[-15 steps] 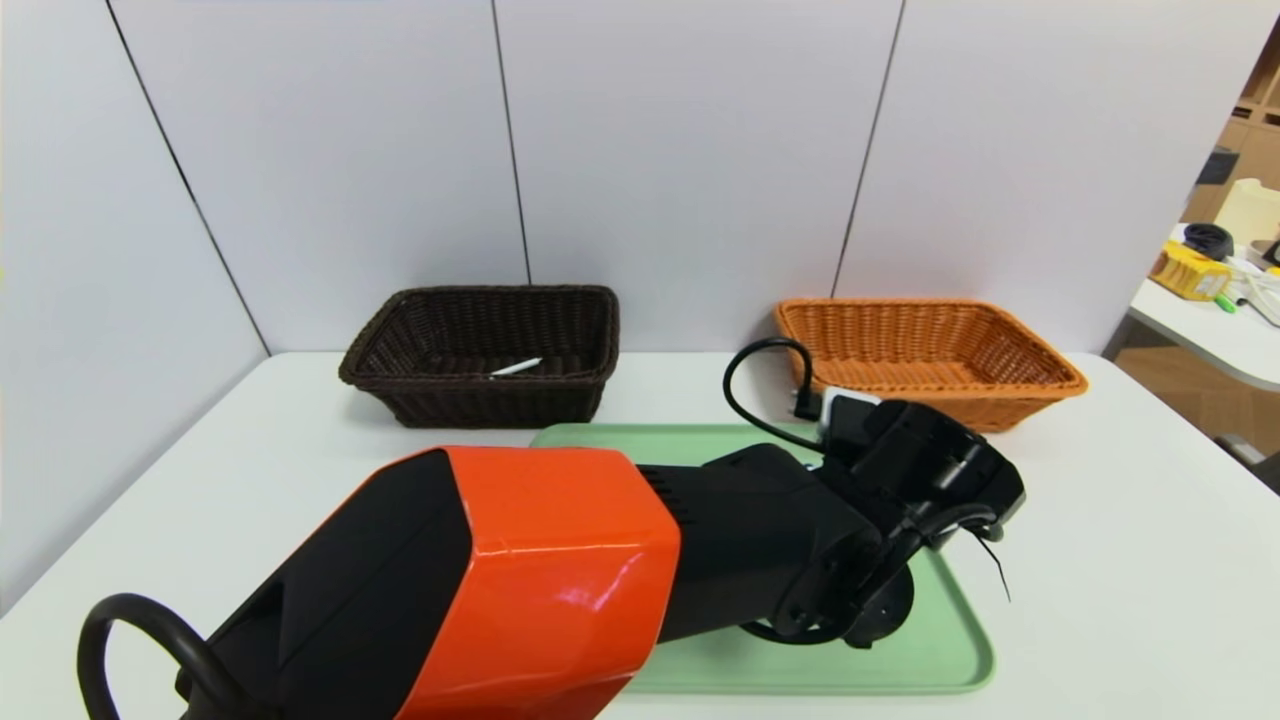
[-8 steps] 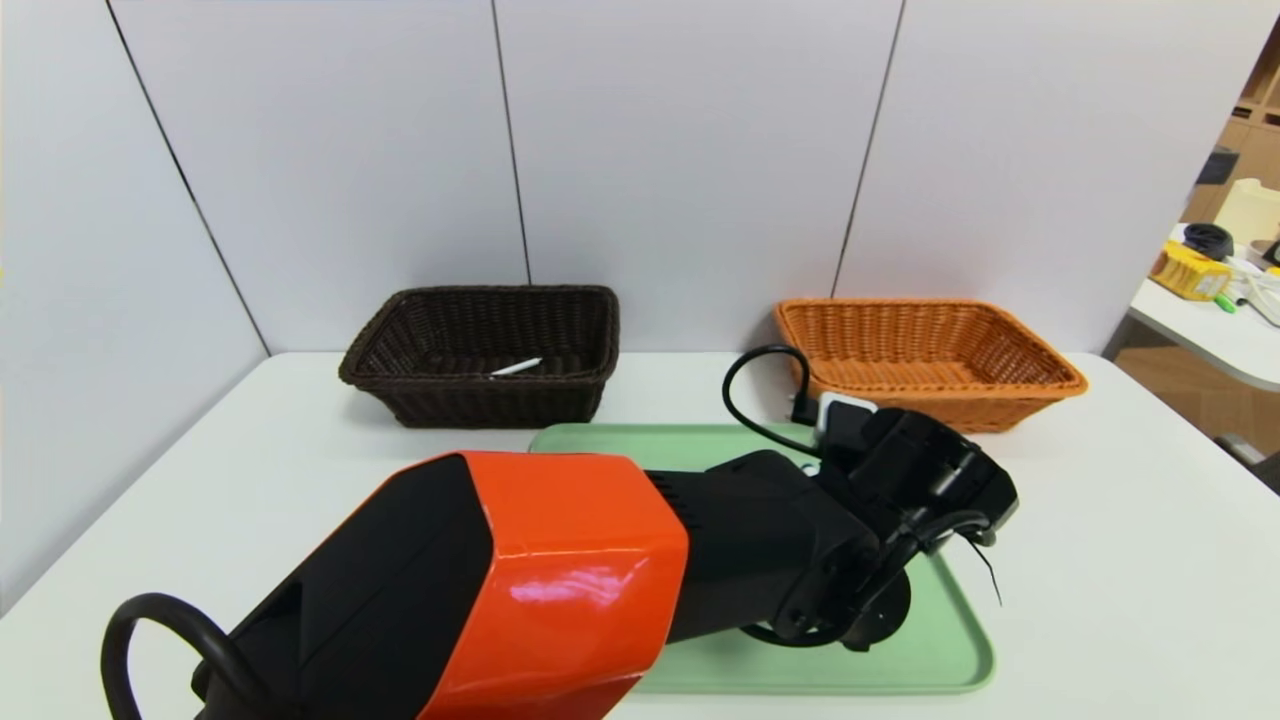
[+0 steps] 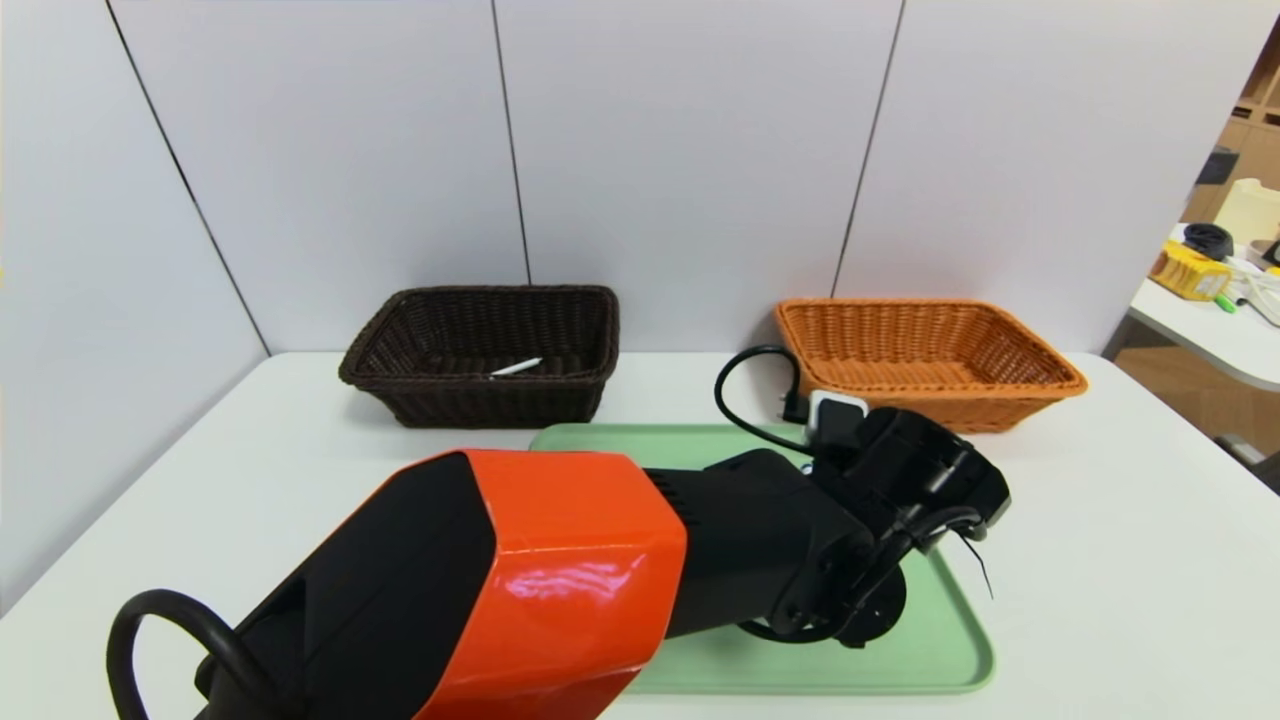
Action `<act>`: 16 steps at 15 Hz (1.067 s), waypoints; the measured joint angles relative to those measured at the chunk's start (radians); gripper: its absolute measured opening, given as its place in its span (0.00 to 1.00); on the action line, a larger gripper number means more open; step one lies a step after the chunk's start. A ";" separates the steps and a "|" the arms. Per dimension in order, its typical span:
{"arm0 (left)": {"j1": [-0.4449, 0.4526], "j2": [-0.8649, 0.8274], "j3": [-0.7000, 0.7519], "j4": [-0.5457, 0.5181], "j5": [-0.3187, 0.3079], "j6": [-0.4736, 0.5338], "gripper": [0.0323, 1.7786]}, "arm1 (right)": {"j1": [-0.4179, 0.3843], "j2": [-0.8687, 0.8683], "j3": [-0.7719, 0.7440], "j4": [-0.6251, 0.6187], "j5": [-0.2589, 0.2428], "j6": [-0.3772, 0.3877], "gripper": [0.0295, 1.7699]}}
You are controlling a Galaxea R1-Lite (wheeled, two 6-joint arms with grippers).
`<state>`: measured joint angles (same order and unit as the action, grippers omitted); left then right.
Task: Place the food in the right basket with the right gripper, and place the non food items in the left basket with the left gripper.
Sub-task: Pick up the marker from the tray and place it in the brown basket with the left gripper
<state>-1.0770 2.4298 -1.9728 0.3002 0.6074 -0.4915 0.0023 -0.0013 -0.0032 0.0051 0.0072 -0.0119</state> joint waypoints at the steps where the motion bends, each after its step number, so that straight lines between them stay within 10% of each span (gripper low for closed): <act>1: 0.000 0.001 0.000 0.000 -0.001 -0.002 0.95 | 0.000 0.000 0.000 0.001 0.000 0.000 0.96; 16: 0.000 0.007 0.000 0.006 -0.005 -0.023 0.95 | 0.000 0.000 0.000 0.000 0.000 0.000 0.96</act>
<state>-1.0770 2.4370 -1.9728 0.3064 0.6021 -0.5147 0.0028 -0.0013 -0.0032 0.0051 0.0072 -0.0119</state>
